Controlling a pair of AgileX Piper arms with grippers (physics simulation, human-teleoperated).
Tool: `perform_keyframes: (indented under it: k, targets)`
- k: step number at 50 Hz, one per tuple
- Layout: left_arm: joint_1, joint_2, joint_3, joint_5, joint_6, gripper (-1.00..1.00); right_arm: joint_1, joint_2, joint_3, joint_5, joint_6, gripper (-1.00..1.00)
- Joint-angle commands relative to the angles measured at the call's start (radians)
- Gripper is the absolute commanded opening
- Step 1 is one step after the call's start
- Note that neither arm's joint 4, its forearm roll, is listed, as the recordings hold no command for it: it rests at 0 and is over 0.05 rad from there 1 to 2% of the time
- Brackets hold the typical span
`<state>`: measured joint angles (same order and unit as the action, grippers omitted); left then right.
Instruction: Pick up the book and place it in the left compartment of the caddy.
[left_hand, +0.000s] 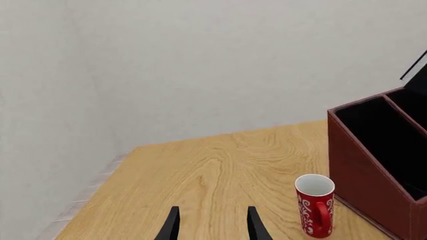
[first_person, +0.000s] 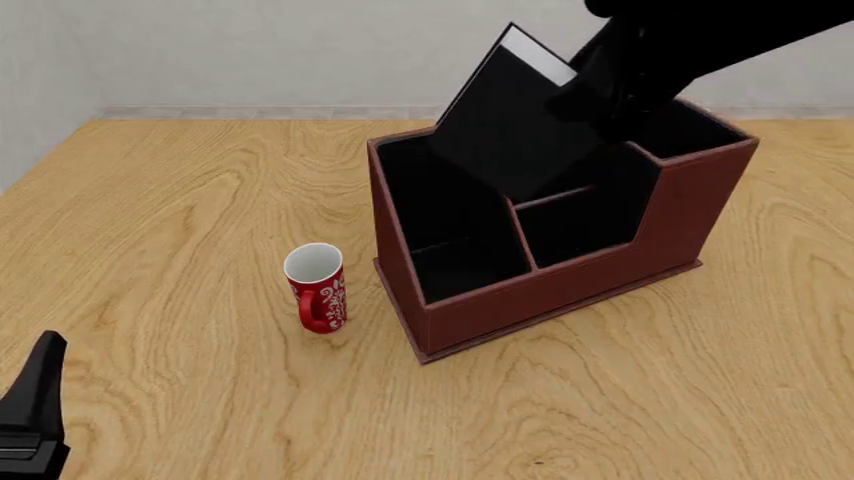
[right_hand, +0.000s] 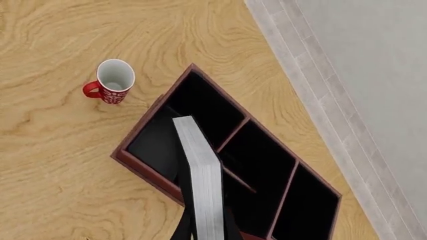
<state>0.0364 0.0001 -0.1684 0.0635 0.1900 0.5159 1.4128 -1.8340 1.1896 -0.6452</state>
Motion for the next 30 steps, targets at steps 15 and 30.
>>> perform_keyframes:
  k: [15,30]
  targets:
    - [-0.006,0.0,-0.003,0.005,-0.004,1.0,-0.015,-0.044,0.003,0.03,0.052,-1.0]
    - [-0.007,0.0,0.022,-0.008,0.002,1.0,-0.018,-0.001,-0.021,0.03,0.066,-1.0]
